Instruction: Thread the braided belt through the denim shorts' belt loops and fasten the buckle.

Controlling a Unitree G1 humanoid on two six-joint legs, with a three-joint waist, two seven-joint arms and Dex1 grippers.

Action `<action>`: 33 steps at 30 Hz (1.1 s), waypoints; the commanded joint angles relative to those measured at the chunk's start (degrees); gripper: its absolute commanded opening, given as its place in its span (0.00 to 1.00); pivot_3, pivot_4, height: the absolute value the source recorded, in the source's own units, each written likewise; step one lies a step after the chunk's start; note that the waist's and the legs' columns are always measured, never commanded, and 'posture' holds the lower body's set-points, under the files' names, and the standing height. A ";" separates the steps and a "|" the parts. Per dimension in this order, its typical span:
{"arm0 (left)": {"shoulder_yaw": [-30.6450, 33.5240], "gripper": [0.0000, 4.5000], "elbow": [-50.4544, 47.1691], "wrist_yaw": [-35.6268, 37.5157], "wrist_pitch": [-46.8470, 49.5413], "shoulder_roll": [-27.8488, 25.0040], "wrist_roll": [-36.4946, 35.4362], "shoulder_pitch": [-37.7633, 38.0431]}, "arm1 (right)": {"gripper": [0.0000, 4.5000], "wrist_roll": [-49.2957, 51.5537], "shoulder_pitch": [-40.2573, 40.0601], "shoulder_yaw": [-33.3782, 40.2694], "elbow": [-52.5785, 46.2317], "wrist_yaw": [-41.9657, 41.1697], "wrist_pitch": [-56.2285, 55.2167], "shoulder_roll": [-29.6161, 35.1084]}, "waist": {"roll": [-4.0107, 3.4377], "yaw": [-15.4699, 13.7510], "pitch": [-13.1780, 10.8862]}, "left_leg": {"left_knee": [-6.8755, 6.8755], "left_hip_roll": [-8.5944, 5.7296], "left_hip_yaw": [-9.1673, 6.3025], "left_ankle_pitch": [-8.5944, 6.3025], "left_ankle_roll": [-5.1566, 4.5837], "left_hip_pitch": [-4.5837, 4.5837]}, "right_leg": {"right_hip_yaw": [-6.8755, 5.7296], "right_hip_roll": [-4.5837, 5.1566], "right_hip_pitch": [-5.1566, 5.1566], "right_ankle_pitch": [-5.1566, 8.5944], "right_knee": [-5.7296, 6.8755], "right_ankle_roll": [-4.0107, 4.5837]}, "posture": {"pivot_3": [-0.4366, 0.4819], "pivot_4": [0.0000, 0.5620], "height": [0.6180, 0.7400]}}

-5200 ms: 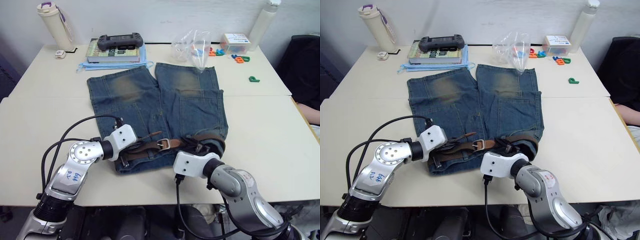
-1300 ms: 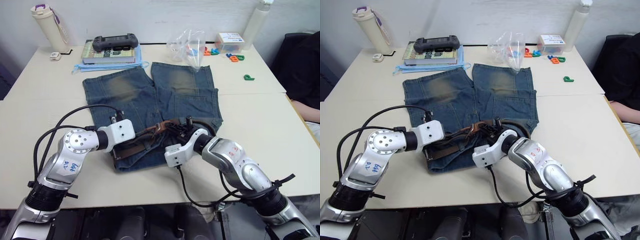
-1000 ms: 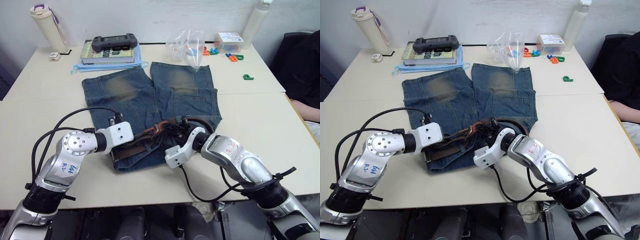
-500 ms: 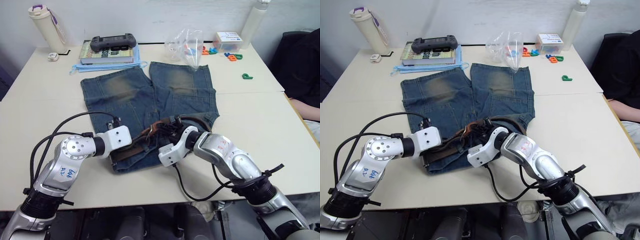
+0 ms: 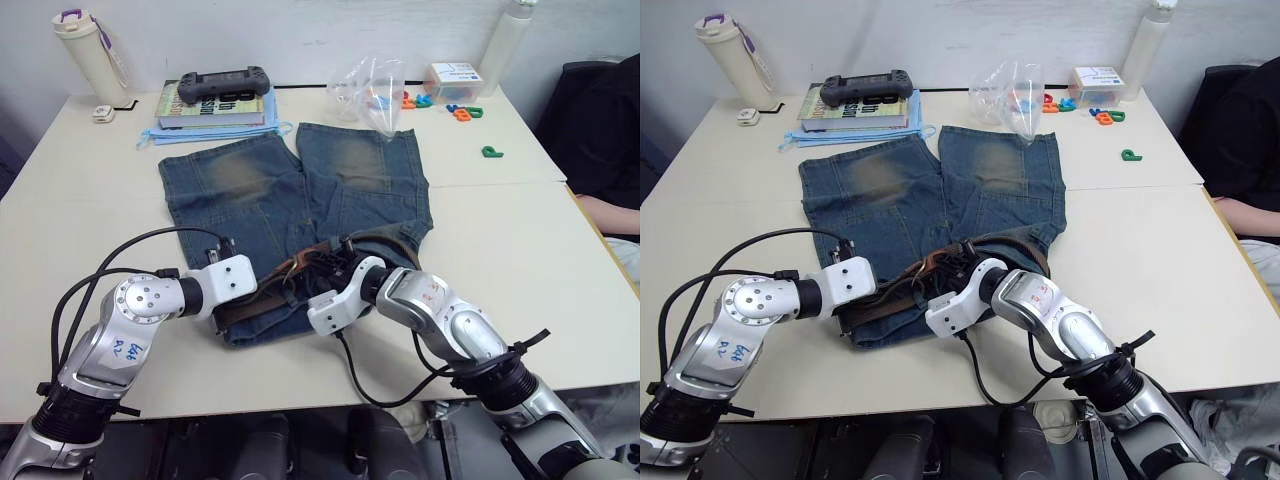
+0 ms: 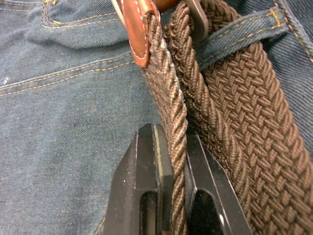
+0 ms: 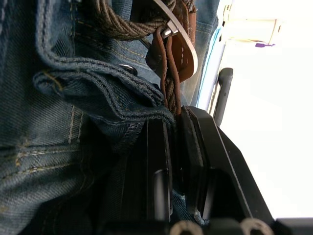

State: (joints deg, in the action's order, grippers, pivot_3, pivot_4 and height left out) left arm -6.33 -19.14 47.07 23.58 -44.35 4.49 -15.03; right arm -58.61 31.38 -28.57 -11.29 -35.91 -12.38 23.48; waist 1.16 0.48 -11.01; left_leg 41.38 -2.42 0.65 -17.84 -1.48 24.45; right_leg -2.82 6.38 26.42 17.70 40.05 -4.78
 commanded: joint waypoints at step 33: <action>15.34 0.00 3.59 -5.08 -7.77 4.14 -10.25 9.76 | 0.01 1.36 -0.25 -1.28 -1.23 -0.17 -0.15 -2.38 | 0.16 1.12 0.09 | 0.11 0.08 -0.03 -0.05 0.09 0.09 | -0.03 -0.03 0.09 0.04 0.09 0.07 | 0.48 0.27 0.40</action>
State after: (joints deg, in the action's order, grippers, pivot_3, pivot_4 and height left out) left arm 6.68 -15.08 42.47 18.42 -40.40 -4.36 -6.61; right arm -58.24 31.23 -29.16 -11.18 -35.94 -12.36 21.59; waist 1.32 1.60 -10.91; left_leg 41.50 -2.34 0.62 -17.89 -1.39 24.54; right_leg -2.85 6.35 26.51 17.74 40.15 -4.71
